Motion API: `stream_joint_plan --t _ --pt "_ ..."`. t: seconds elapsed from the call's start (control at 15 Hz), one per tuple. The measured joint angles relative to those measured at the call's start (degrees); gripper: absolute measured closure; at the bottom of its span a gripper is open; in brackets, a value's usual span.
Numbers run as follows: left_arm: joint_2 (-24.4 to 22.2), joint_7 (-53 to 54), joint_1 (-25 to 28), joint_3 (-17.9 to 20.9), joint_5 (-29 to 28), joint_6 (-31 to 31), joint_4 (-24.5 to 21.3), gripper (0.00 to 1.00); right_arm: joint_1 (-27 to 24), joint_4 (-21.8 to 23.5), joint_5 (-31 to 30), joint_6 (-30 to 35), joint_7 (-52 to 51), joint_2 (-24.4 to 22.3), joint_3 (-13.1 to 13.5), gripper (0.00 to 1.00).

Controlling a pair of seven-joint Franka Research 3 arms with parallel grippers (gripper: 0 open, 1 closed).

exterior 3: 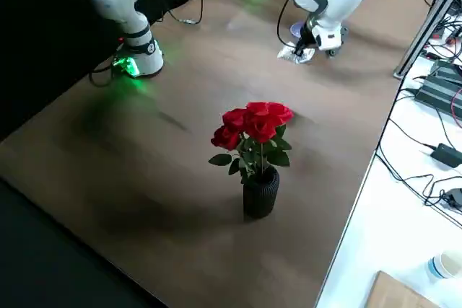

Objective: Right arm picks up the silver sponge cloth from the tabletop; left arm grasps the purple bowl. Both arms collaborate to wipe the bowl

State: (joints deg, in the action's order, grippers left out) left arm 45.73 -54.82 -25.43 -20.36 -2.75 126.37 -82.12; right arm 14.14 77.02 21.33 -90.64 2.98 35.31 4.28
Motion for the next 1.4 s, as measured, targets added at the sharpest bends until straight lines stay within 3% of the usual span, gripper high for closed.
stream_joint_plan --t 0.13,0.2,0.4,0.8,1.4 --pt "0.6 -0.9 -1.7 2.0 0.0 0.1 0.7 0.96 1.8 0.6 0.9 -0.2 1.9 0.0 0.0 0.98" --pt "1.5 -2.1 -3.5 3.8 0.0 0.2 1.6 0.96 5.7 1.4 3.3 -1.0 5.7 0.3 0.0 0.98" --pt "2.1 -2.9 -3.5 3.9 0.1 0.4 2.4 0.96 8.9 1.7 4.6 -3.5 8.2 0.6 0.0 0.98" --pt "2.9 -3.7 -3.5 4.0 0.3 0.5 3.5 0.96 16.6 2.6 6.7 -14.9 12.2 3.9 -0.1 0.98" --pt "3.1 -3.7 -3.5 4.0 0.3 0.5 3.8 0.96 19.8 2.8 8.5 -25.8 14.9 9.3 0.0 0.98"
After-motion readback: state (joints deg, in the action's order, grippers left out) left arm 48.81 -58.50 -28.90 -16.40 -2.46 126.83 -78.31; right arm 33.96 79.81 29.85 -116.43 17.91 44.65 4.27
